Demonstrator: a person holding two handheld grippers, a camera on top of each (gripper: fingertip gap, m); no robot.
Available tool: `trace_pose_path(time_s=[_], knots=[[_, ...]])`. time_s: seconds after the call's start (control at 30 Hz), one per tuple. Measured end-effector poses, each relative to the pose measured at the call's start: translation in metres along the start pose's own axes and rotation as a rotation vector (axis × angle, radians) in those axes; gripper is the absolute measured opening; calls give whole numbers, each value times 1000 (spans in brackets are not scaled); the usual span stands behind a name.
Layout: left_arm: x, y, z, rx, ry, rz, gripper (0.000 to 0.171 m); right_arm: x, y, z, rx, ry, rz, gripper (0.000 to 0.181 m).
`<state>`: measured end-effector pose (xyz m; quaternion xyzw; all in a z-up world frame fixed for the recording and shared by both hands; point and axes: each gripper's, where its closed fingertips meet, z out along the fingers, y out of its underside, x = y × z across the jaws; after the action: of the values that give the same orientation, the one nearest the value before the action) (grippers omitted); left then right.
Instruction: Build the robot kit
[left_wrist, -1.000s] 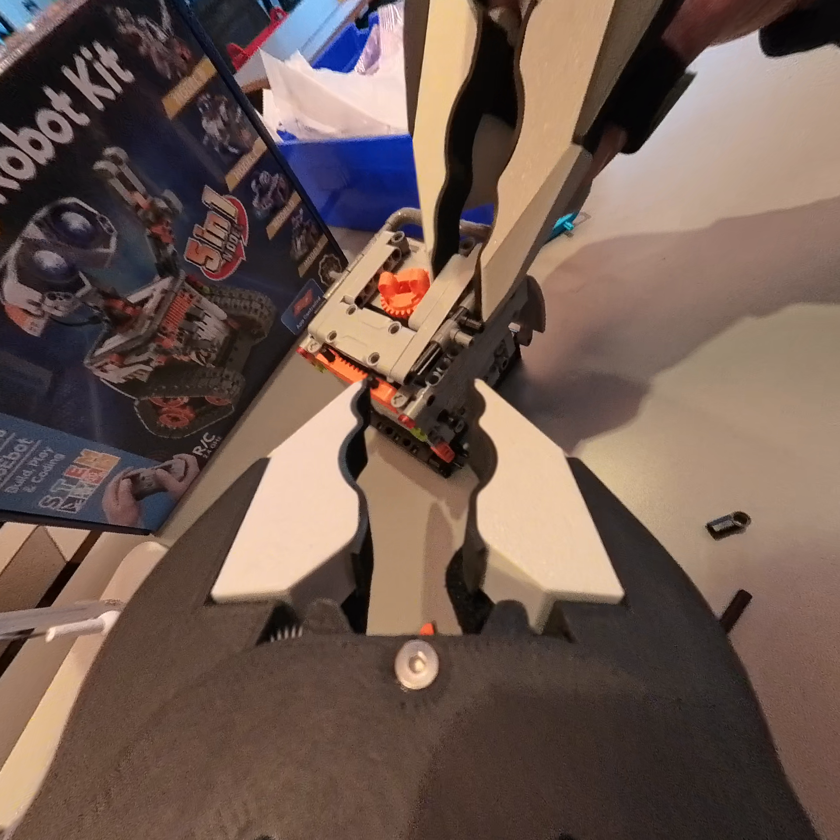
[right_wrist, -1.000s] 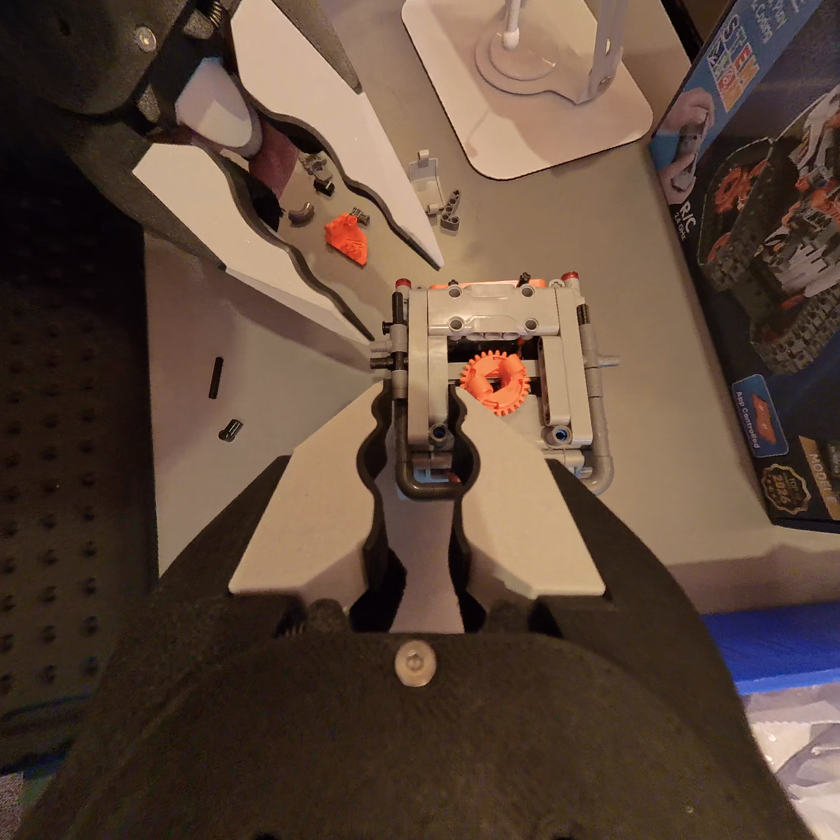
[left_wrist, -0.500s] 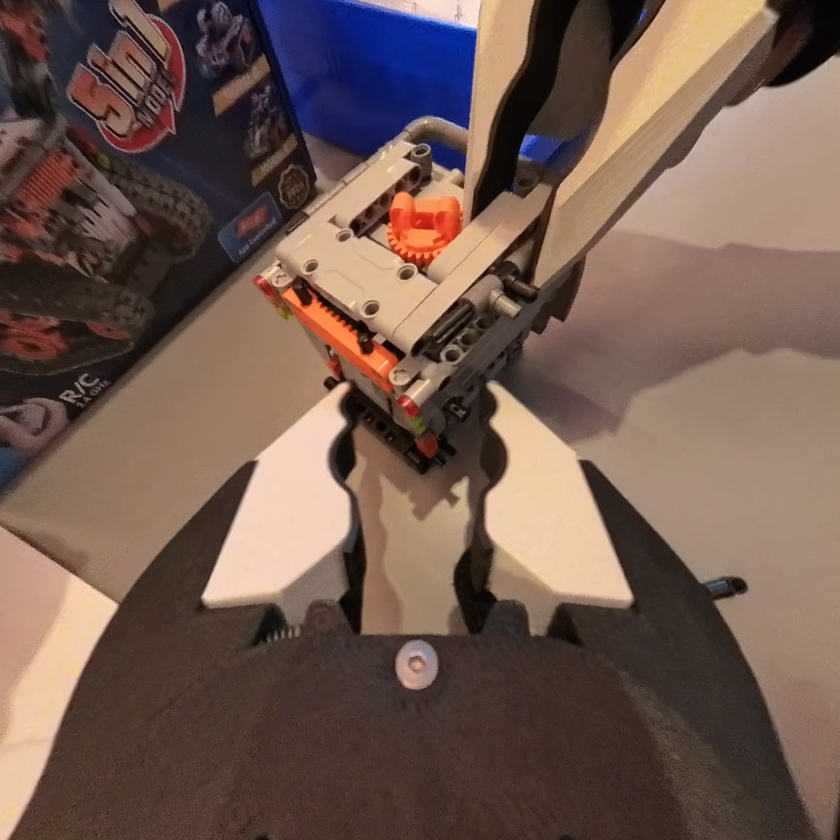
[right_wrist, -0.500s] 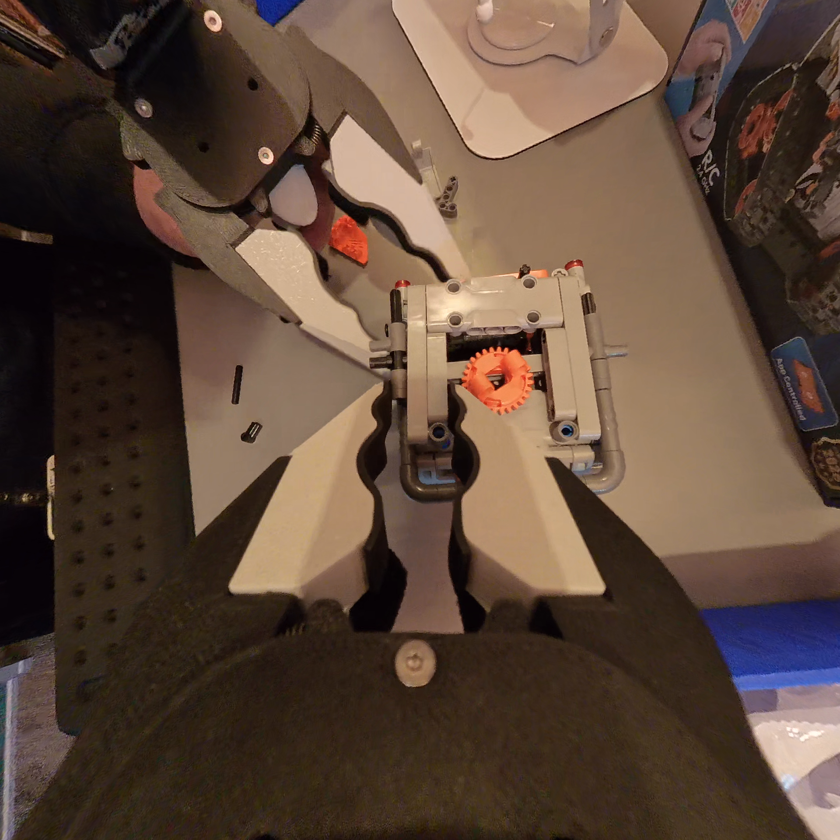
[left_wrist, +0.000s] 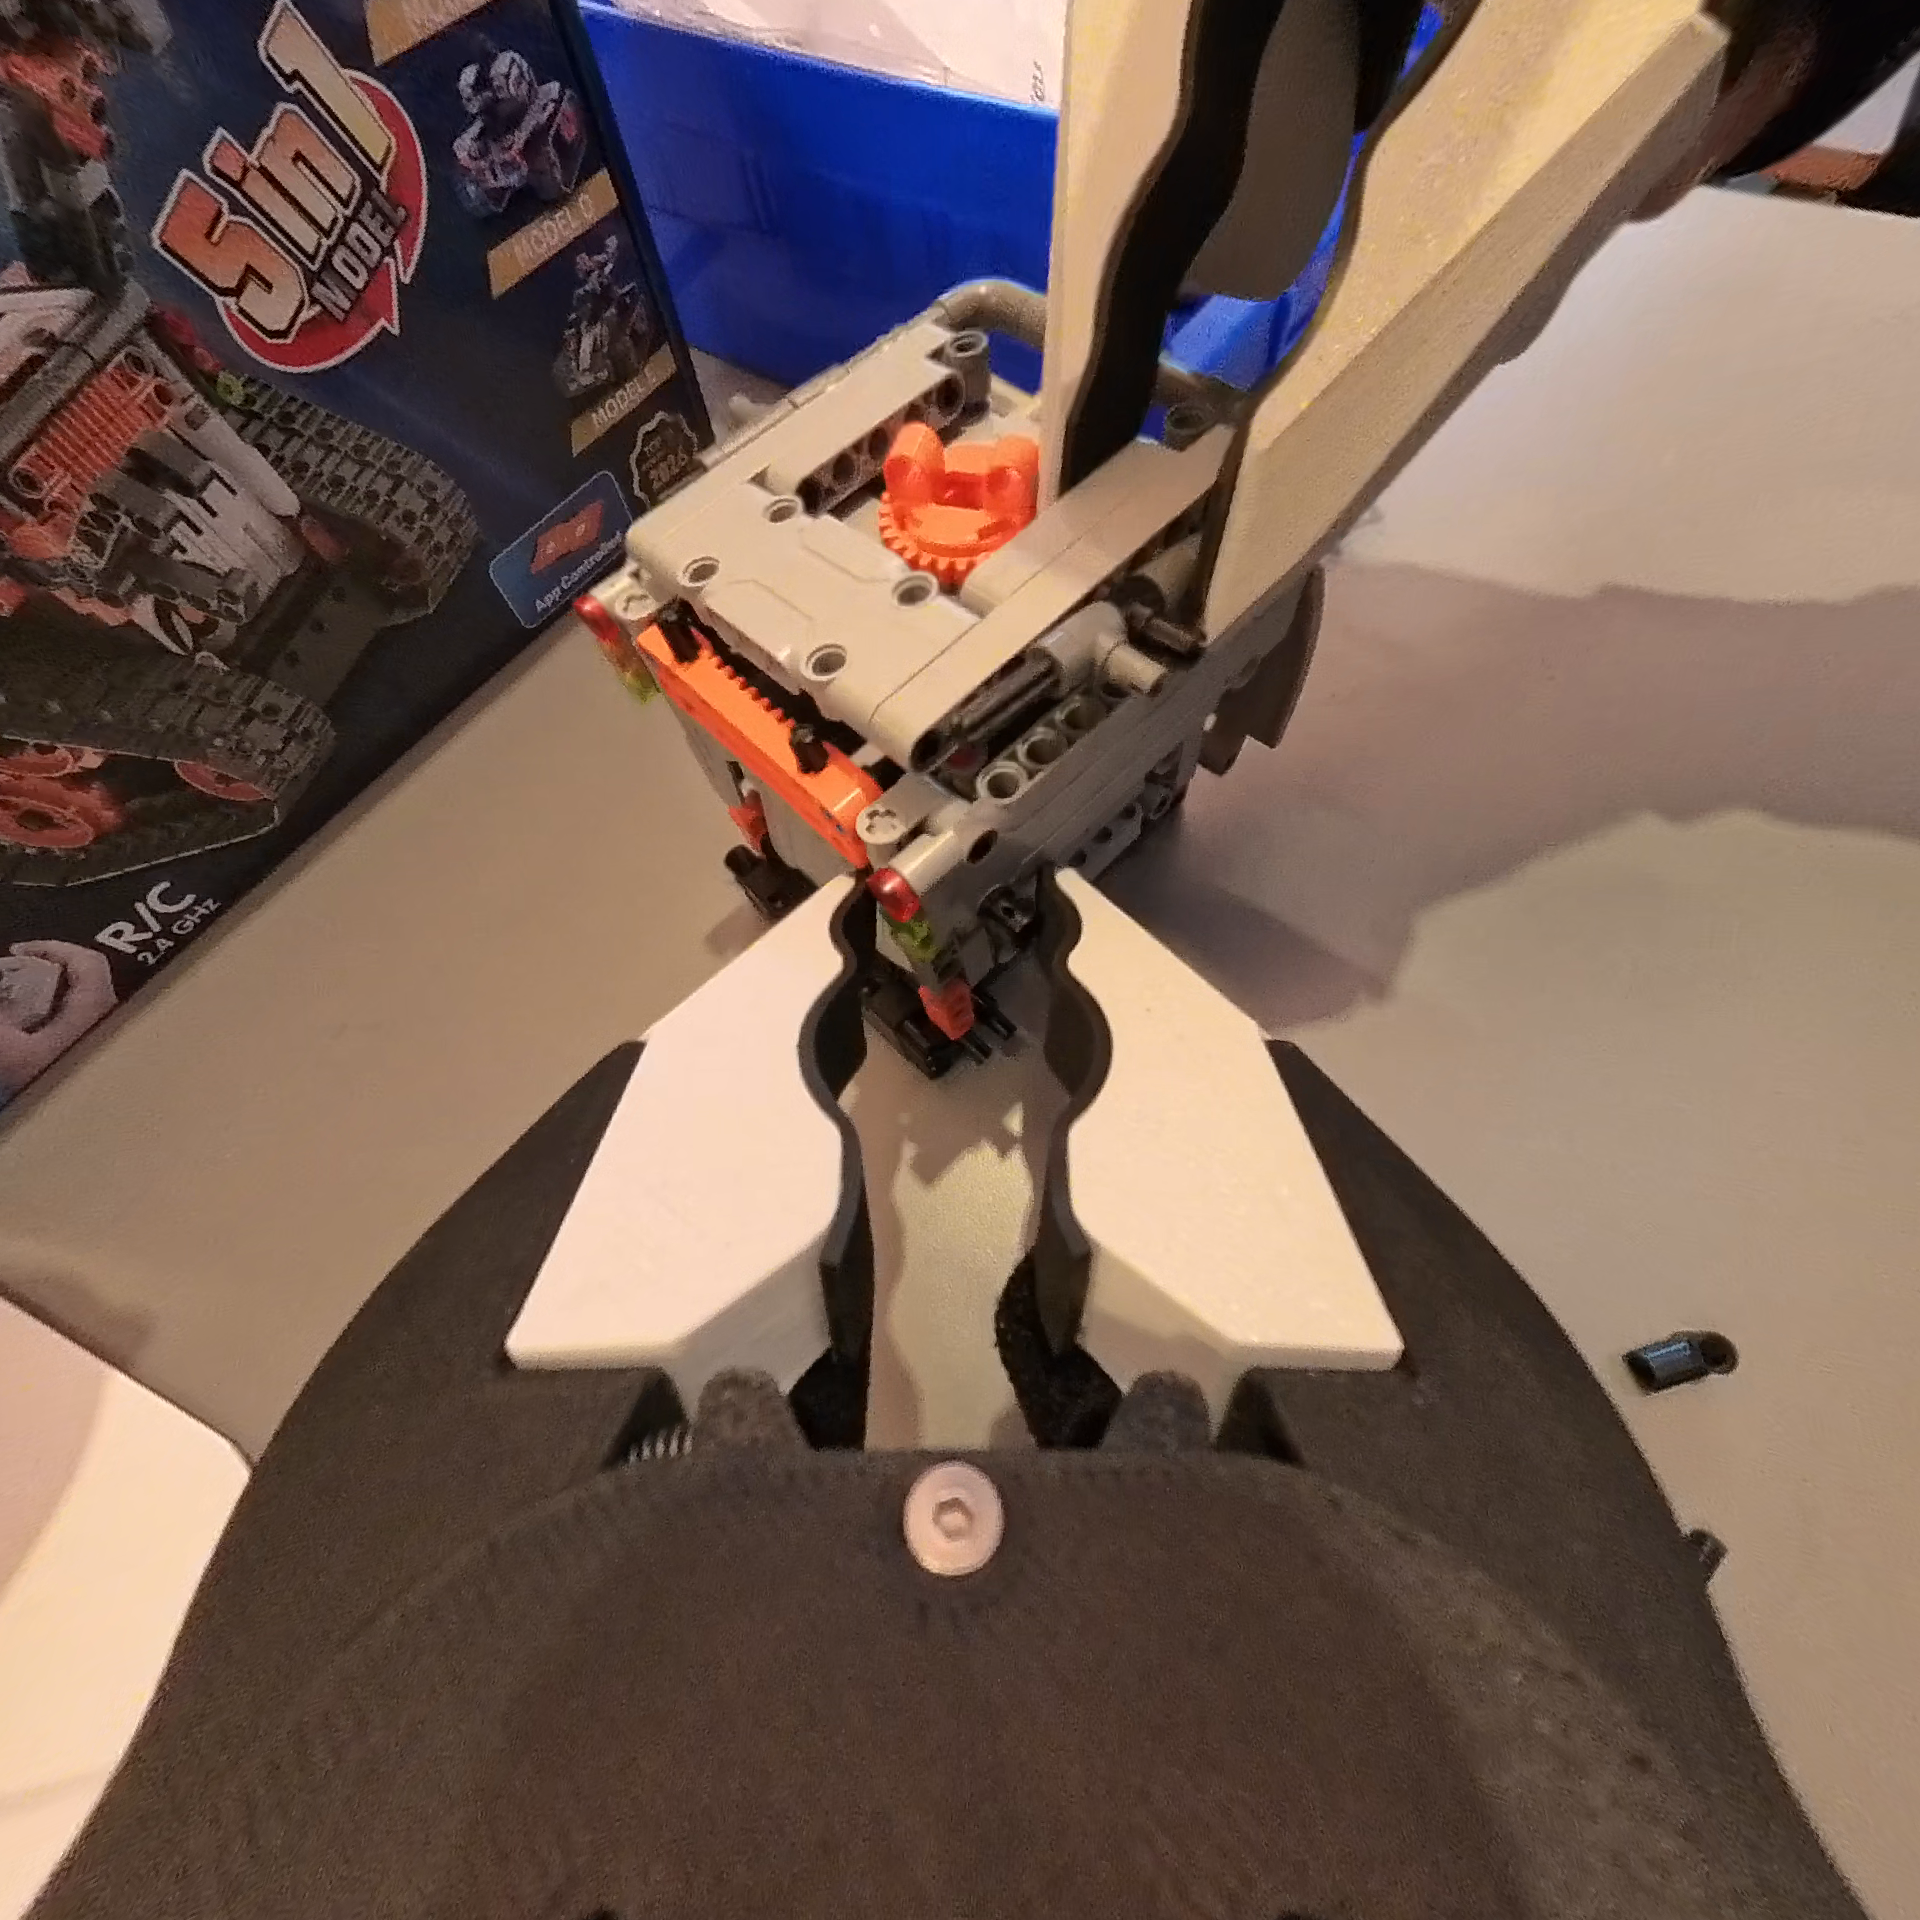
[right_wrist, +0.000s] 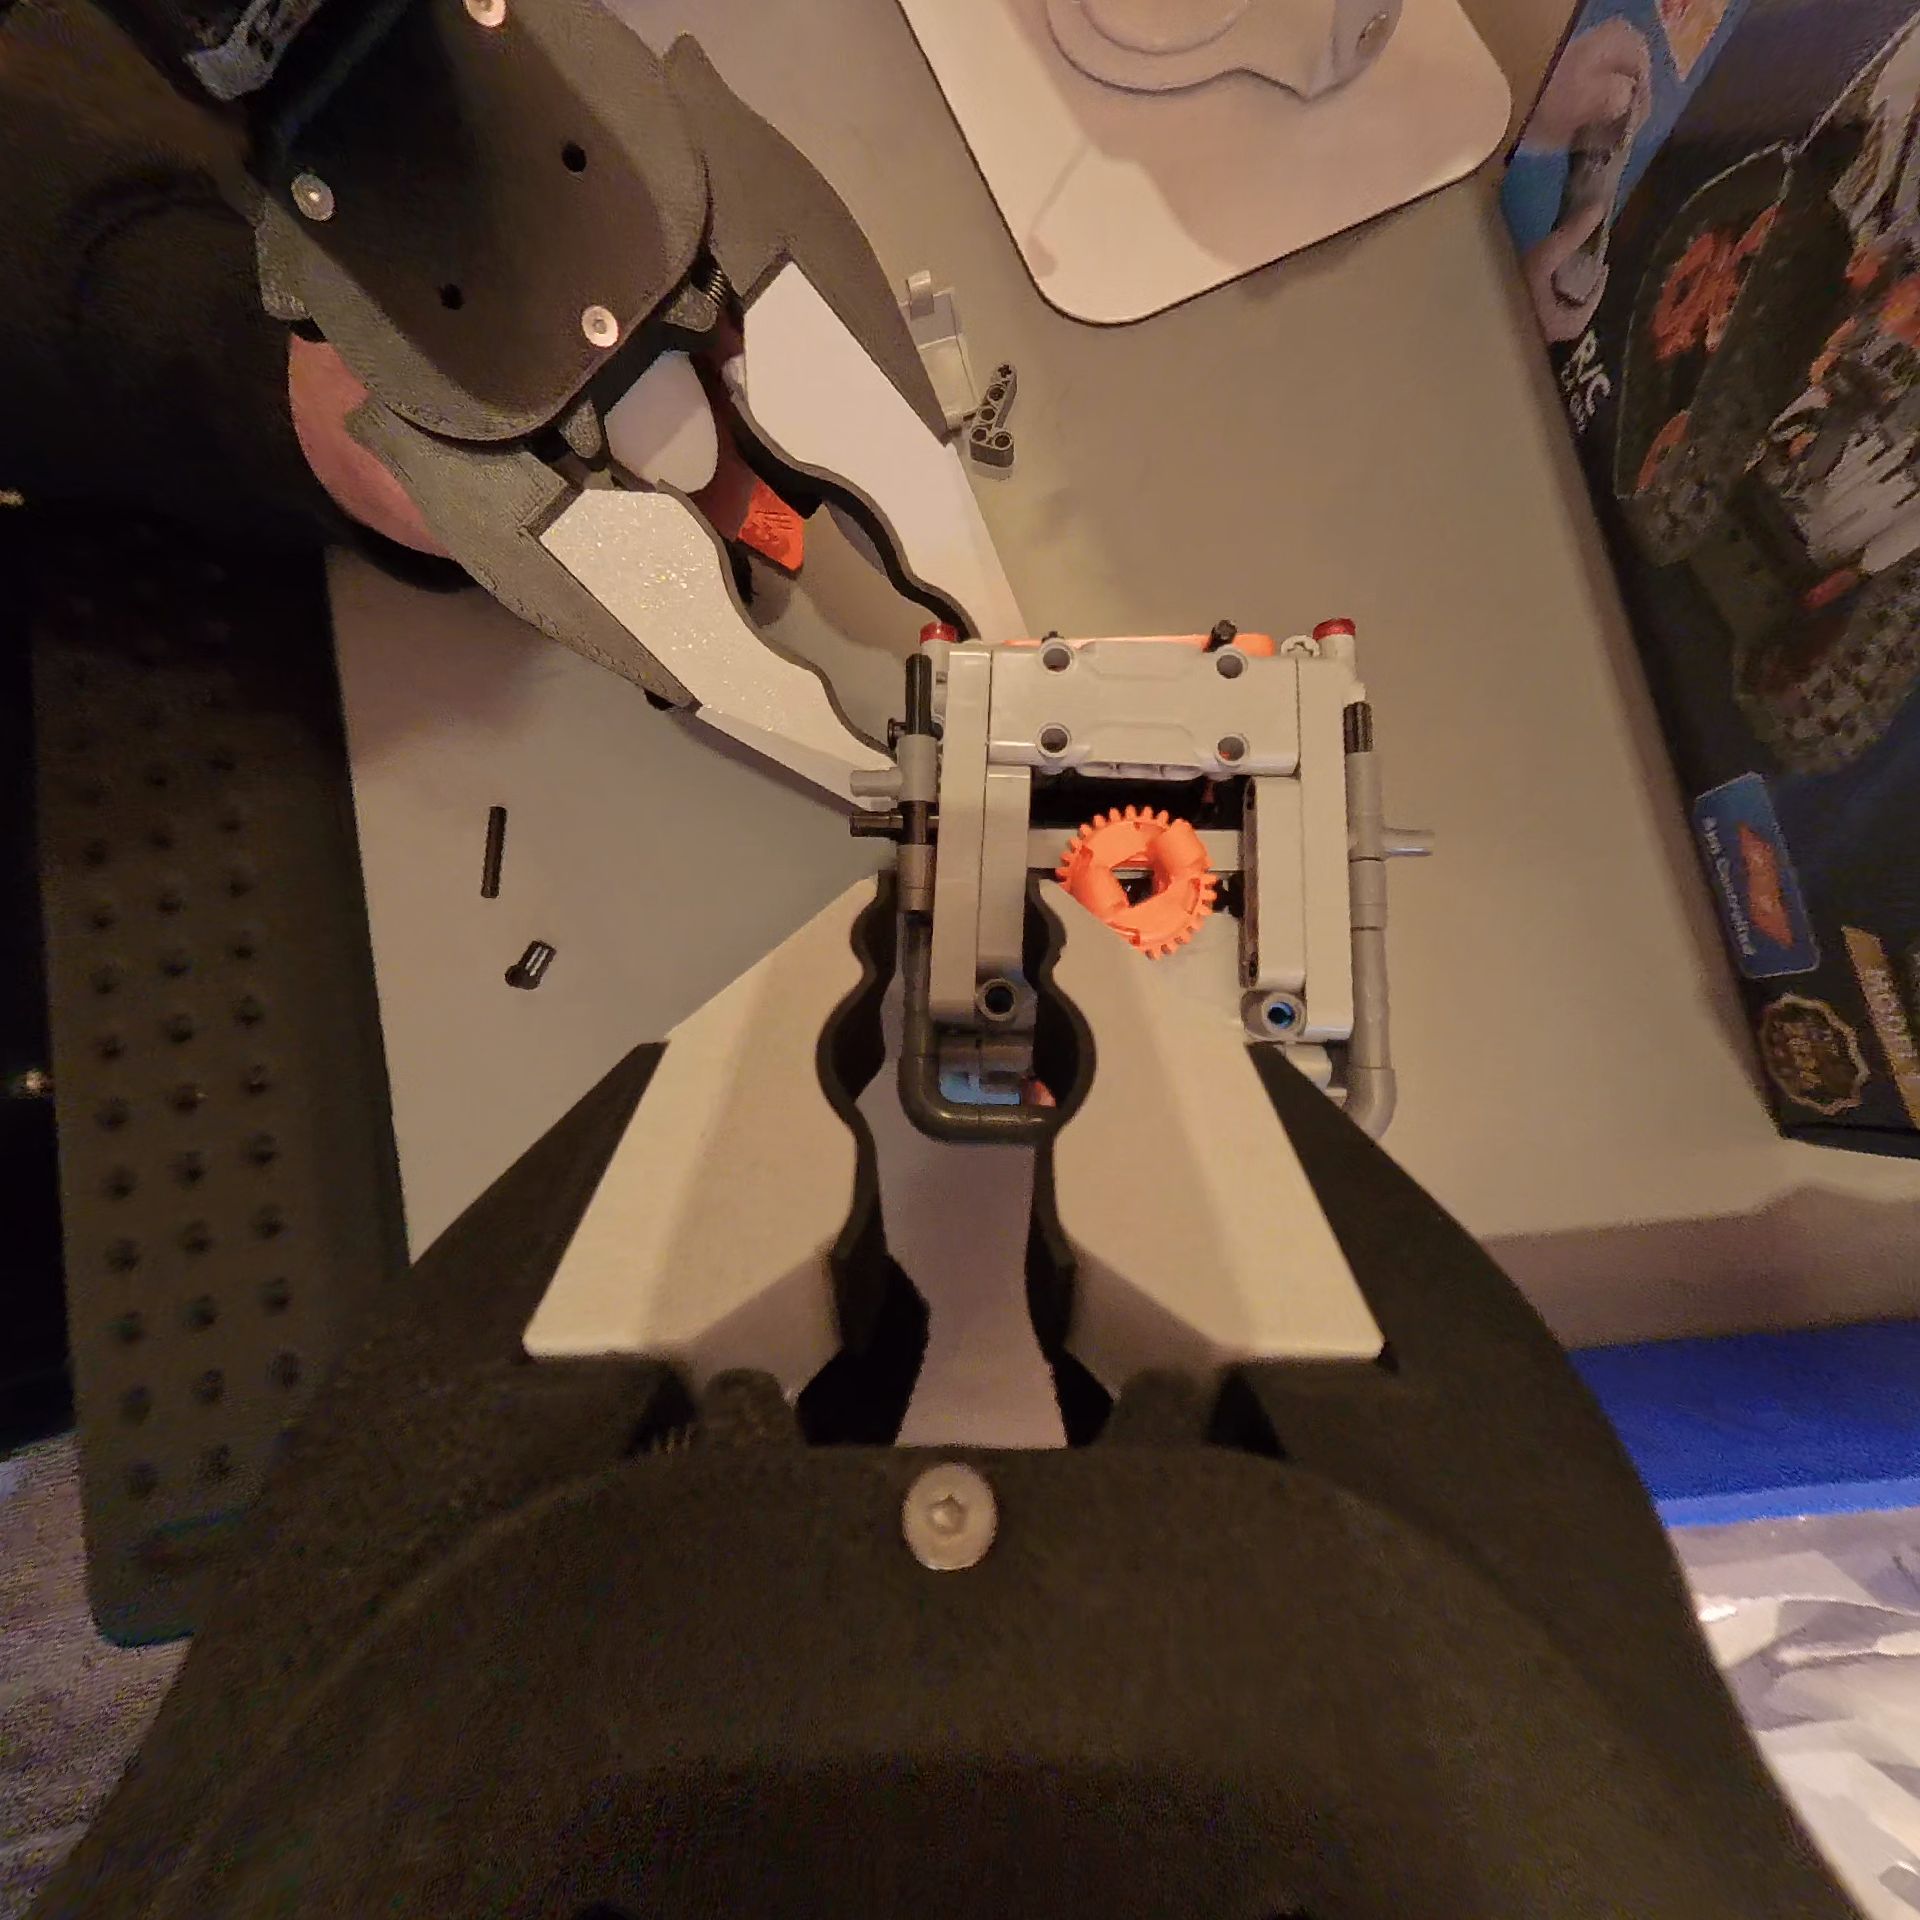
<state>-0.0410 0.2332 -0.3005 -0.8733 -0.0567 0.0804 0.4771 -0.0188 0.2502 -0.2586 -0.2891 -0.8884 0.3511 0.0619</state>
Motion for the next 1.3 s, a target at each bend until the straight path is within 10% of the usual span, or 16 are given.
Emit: trace_pose_path(time_s=[0.77,1.3], knots=[[-6,-3,-2,28,4,-32,27,12,-7,-5,-102,420,-307,20],[-7,-3,-1,33,10,-38,27,-2,-22,-12,-96,401,-405,26]])
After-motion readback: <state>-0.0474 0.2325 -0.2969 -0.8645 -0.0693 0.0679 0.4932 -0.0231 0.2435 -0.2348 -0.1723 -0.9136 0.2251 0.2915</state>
